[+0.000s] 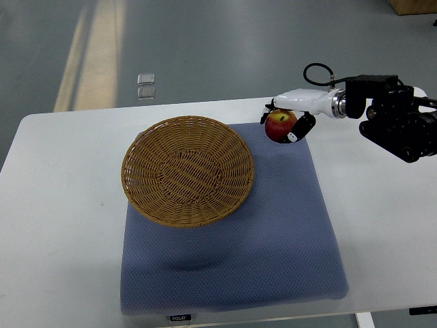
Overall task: Place red apple in basket with right hand
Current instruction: 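Lift the apple with the right hand and carry it over the basket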
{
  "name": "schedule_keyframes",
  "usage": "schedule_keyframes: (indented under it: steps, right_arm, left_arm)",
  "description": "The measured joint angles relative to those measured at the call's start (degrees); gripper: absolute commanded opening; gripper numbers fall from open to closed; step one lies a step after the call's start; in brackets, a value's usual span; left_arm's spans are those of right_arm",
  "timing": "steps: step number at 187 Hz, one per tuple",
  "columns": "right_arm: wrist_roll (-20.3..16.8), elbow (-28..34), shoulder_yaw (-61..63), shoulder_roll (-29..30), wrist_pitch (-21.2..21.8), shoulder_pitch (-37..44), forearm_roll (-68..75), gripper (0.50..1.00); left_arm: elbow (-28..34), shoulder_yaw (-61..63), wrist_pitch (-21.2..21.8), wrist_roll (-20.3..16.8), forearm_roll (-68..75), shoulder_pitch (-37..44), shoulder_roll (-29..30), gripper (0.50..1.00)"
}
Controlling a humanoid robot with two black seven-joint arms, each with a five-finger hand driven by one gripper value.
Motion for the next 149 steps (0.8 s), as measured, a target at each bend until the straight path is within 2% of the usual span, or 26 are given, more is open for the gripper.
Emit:
schedule_keyframes:
  steps: [39,64,103,149]
  right_arm:
    - [0.05,0.87,0.48,1.07,0.07,5.01,0.56,0.699]
    - [0.09,1.27,0.58,4.39,-0.37,6.93,1.21,0.703]
    - [0.24,1.33,0.58,10.77,-0.75,7.07,1.39,0.707]
    - [0.04,1.32,0.39,14.82,-0.72,3.64,1.15,0.711]
  left_arm:
    - [0.0,0.0,0.0,0.01,0.0,0.01,0.0,1.0]
    - [0.0,0.0,0.0,-0.02,0.0,0.0,0.0,1.0]
    - [0.0,0.0,0.0,-0.02,0.0,0.01,0.0,1.0]
    - [0.0,0.0,0.0,-0.08,0.0,0.0,0.0,1.0]
